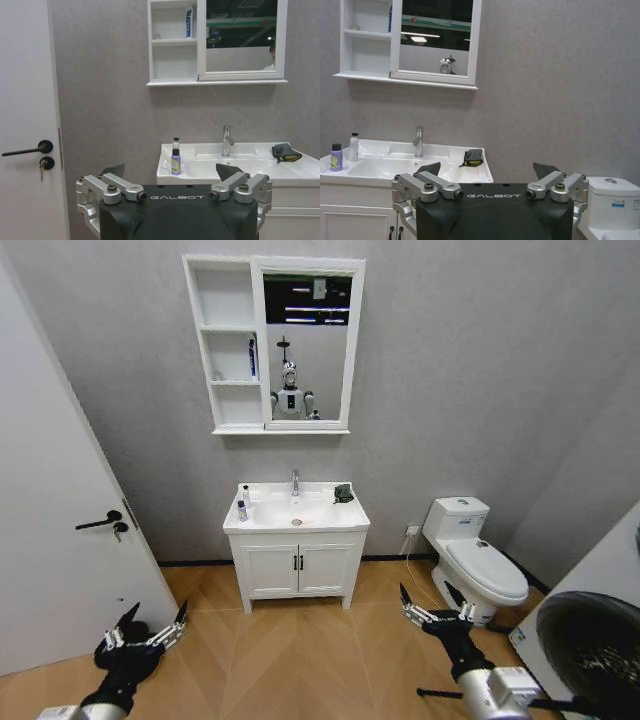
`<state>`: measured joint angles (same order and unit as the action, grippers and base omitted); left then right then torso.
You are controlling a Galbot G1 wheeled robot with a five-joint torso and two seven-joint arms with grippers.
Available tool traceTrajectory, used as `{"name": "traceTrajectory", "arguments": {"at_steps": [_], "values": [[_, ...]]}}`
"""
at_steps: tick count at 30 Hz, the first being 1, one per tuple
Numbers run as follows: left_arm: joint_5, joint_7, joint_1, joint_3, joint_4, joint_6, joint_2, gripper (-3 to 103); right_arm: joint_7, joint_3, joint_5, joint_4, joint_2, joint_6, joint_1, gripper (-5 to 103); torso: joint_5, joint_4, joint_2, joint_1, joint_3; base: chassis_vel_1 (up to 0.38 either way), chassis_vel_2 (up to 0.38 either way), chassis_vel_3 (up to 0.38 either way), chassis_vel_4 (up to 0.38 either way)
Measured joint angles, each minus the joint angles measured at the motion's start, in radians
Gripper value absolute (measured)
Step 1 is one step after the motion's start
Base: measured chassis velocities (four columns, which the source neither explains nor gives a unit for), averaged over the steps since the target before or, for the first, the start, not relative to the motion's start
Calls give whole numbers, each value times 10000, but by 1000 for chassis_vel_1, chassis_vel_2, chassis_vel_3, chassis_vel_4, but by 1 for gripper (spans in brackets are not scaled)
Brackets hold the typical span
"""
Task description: Move facial cleanser and shampoo from washbasin to cabinet, then wipe washbasin with towel.
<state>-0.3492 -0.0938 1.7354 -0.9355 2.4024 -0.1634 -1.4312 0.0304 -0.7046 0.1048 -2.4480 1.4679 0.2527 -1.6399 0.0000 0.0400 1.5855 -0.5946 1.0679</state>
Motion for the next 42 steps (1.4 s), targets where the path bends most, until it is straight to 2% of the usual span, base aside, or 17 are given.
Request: {"name": "traceTrajectory", "arguments": {"at_steps": [4, 19, 34, 42], "values": [[-2, 14, -55, -61, -4, -46, -37, 100, 71, -116, -121, -58, -5, 251, -55, 100, 0, 0, 0, 0, 0, 0, 0, 0, 0], [32, 12, -201, -97, 41, -139, -12, 100, 94, -148, -155, -135, 66, 369, -61, 100, 0, 0, 0, 0, 0, 0, 0, 0, 0], [161, -55, -156, -142, 90, -94, -71, 100, 80, -157, -157, -38, 84, 203, -87, 100, 0, 0, 1, 3, -1, -15, 14, 14, -17], [122, -57, -154, -221, 103, -85, -75, 100, 107, -170, -185, -11, 97, 29, -201, 100, 1, -1, 0, -1, 1, -149, 151, 173, -153]]}}
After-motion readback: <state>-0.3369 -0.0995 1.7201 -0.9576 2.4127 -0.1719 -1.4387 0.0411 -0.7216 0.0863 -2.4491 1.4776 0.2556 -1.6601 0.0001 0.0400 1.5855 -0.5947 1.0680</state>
